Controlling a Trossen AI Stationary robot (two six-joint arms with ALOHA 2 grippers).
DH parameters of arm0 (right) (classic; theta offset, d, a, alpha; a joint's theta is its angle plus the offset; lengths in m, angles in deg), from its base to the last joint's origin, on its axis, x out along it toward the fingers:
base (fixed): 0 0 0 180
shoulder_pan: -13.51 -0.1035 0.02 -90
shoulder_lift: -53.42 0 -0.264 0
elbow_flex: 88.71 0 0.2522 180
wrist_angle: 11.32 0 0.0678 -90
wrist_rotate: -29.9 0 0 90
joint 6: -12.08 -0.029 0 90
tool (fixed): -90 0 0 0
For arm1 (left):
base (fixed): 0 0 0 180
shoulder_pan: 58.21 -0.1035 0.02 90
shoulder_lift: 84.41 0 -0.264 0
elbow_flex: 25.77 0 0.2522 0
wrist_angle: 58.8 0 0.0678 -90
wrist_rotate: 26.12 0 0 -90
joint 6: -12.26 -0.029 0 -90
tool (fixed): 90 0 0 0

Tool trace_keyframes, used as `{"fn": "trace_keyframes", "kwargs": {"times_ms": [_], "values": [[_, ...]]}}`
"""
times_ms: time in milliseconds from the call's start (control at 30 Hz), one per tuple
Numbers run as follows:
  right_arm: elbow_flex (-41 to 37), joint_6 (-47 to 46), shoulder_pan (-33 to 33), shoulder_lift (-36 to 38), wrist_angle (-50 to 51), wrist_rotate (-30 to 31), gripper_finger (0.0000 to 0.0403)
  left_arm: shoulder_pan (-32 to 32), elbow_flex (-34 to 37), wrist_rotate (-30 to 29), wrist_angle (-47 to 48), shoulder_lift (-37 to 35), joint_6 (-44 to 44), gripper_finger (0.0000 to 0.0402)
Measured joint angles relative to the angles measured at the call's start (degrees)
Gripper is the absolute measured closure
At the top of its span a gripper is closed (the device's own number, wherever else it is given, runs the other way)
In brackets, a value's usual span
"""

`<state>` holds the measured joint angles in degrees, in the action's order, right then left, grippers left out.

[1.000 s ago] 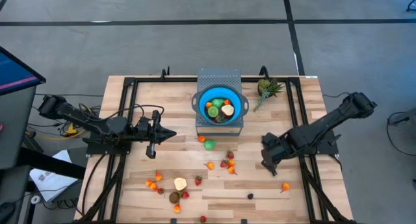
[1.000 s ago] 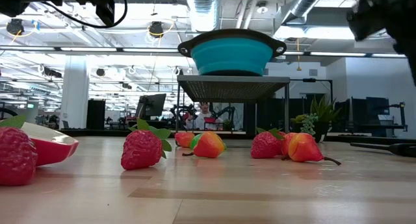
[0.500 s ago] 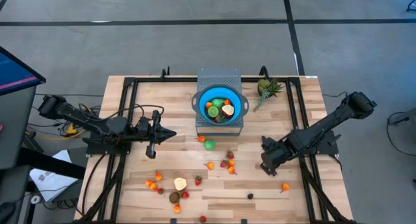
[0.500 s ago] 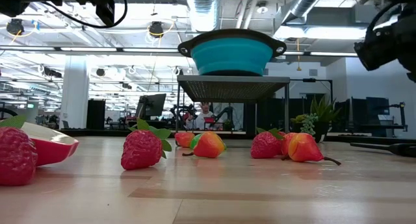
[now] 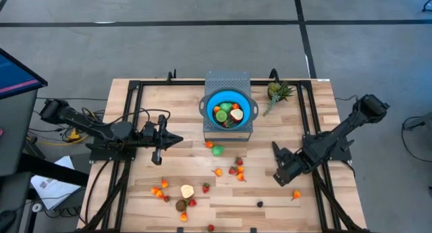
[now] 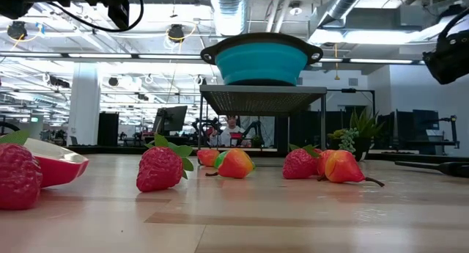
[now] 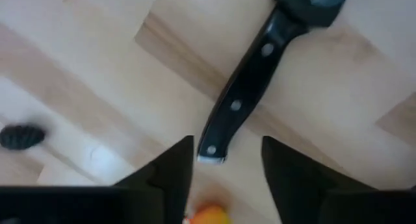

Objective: Pick & Place Fruit
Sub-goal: Put the knife on the shelf

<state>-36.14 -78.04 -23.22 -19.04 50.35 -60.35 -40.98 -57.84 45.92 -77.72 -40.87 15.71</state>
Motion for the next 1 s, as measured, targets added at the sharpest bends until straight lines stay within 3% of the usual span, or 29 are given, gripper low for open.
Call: {"fn": "trace_keyframes", "kwargs": {"times_ms": [100,233,733,1000], "values": [[-0.04,-2.49,-0.39,-0.02,0.9,1.99,0.0185,0.01,-0.02,0.0,0.17,-0.01,-0.01,0.04],[-0.04,-2.91,-0.23,-0.34,0.71,3.31,0.0179,0.01,-0.01,0.0,0.32,-0.01,-0.01,0.04],[-0.02,-2.93,-0.37,-11.61,-4.23,3.46,0.0229,0.01,0.0,0.0,0.58,0.0,-0.01,0.04],[0.13,-2.93,-0.39,-12.96,-5.59,3.37,0.0279,0.02,-0.01,0.0,0.57,-0.01,-0.01,0.04]]}}
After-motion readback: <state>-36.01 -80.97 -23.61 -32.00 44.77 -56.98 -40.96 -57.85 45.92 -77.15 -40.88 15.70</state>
